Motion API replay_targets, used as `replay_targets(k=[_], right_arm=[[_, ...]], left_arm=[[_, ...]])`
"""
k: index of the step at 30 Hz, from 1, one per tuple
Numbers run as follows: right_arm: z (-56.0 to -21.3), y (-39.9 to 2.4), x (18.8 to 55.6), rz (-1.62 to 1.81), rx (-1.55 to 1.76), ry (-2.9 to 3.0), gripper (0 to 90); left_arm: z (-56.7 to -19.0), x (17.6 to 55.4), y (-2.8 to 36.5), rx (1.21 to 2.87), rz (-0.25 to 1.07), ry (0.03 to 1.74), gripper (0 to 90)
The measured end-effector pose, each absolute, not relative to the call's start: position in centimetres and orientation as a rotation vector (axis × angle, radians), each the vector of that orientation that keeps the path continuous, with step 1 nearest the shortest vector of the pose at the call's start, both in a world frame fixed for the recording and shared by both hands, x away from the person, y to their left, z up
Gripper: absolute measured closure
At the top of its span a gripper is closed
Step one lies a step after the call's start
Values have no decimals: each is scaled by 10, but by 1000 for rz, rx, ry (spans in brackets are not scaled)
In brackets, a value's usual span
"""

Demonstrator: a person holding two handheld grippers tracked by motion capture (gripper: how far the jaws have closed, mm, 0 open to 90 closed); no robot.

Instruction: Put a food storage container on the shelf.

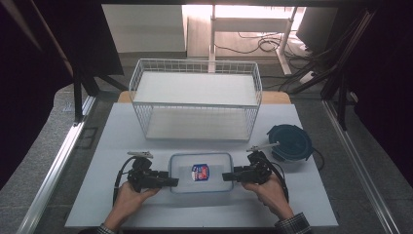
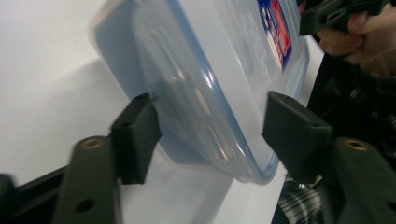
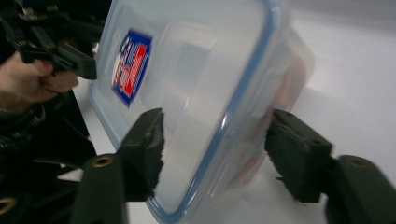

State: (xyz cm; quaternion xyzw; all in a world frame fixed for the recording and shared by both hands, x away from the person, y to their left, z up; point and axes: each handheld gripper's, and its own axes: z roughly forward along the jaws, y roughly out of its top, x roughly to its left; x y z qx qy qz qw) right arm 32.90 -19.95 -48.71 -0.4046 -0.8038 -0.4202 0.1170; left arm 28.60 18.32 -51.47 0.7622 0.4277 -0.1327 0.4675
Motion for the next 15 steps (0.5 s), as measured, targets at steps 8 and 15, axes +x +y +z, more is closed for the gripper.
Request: replay_targets(k=[8,15], right_arm=[[-480,-206,320,-1315,-1212,-2332,522],[-478,-206,315,-1363,-1220,-2353,531]], left_arm=[[-512,283,191,1786,-322,1064,511],[-509,281,189,1784,-269,1060,525]])
